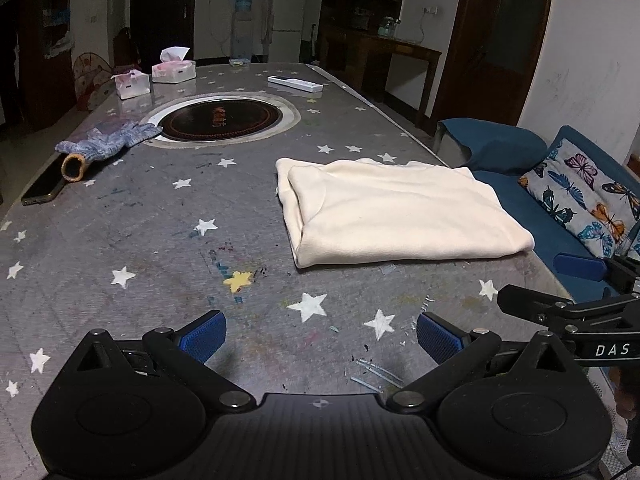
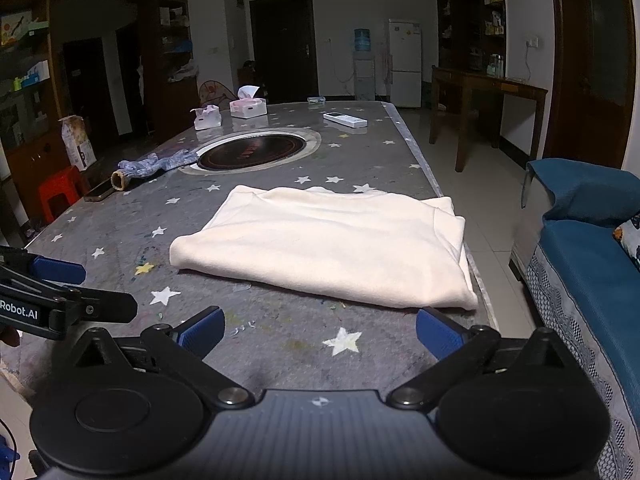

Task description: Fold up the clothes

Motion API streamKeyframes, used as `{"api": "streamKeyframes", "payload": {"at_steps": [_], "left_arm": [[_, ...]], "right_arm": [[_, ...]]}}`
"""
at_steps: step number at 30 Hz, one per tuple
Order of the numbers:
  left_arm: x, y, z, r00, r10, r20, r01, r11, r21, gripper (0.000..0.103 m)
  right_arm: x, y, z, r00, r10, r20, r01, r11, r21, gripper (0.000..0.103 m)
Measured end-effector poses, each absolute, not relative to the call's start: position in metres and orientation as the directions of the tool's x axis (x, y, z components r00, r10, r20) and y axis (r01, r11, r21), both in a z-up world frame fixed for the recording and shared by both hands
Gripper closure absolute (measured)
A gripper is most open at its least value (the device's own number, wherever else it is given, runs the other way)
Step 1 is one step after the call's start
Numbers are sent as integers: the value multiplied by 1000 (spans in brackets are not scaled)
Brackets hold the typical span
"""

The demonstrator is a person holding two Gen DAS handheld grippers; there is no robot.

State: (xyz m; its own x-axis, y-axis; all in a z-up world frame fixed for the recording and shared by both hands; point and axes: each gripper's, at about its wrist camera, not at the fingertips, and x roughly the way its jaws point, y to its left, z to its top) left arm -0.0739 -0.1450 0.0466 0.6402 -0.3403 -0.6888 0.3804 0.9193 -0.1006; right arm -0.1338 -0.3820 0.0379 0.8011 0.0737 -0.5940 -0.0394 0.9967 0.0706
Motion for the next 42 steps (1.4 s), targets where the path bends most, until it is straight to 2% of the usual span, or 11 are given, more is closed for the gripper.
{"api": "streamKeyframes", "payload": {"at_steps": [42], "left_arm": [[-122, -155, 57, 678, -351, -646, 437, 899, -30, 0]], "right_arm": [[-176, -370, 49, 842, 48, -538, -23, 998, 53, 0]]}}
